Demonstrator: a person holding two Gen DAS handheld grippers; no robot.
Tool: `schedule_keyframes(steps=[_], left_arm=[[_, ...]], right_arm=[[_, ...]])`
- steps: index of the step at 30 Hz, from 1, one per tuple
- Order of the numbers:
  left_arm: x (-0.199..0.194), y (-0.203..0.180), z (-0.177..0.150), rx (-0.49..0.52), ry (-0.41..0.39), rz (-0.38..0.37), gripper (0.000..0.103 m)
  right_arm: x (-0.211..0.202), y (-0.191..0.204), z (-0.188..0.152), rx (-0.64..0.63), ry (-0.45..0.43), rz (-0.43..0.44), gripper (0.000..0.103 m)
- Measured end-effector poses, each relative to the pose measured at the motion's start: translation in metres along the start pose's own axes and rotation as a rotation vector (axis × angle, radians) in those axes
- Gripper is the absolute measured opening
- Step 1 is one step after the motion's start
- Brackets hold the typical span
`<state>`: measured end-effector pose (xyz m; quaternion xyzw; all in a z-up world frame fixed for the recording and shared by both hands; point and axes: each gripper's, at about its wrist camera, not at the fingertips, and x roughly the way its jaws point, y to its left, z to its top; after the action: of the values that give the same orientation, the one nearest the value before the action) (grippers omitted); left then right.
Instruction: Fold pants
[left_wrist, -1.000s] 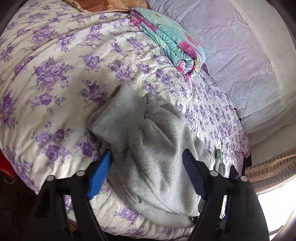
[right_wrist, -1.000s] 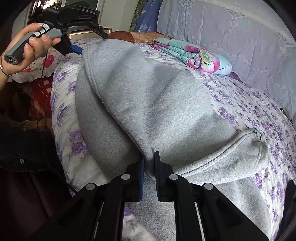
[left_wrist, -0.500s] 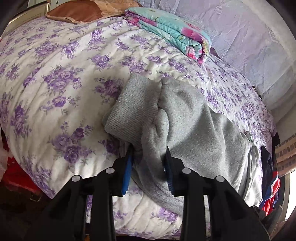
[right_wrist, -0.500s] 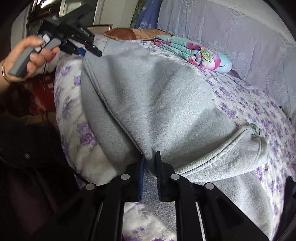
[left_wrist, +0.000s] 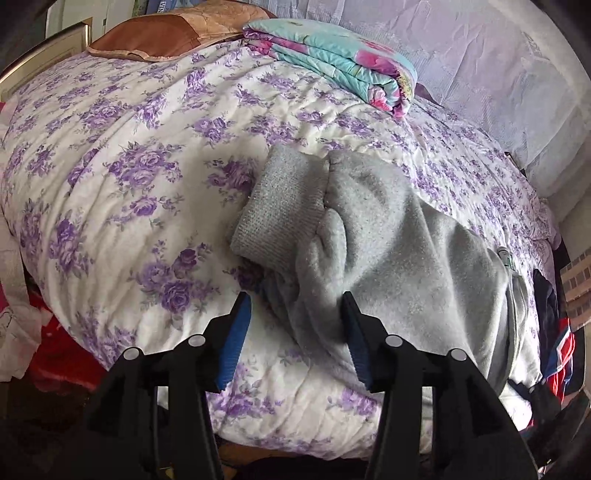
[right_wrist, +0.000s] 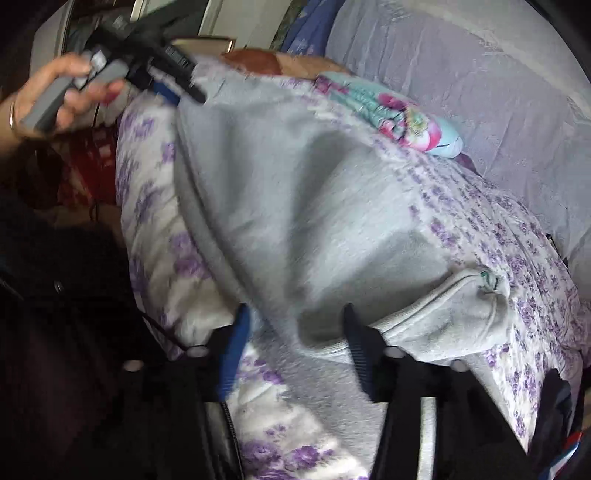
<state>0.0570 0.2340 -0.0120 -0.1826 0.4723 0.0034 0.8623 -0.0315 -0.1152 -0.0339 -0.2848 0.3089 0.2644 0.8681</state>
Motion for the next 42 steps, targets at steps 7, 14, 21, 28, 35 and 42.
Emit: schedule_keyframes(steps=[7,14,21,28,35,42], left_arm=[[-0.065,-0.053,-0.001,0.156,-0.166,-0.072,0.054],[0.013,-0.102,-0.022,0.263,-0.012,-0.065,0.054],[0.028,-0.076,-0.03,0.241,0.008,-0.099,0.054],[0.03,-0.081,-0.033,0.252,0.001,-0.086,0.054],[0.029,-0.082,-0.033,0.257,0.019,-0.069,0.054],[0.027,-0.075,-0.034,0.229,0.012,-0.068,0.054]], right_arm=[[0.02,-0.158,0.041,0.473,0.085,-0.387,0.095],[0.167,-0.197,0.027,0.457,0.518,-0.54,0.068],[0.017,-0.2,-0.022,0.659,0.083,-0.539,0.02],[-0.072,-0.18,-0.216,1.209,-0.234,-0.325,0.039],[-0.086,-0.182,-0.233,1.263,-0.309,-0.203,0.073],[-0.096,-0.183,-0.213,1.174,-0.297,-0.165,0.015]])
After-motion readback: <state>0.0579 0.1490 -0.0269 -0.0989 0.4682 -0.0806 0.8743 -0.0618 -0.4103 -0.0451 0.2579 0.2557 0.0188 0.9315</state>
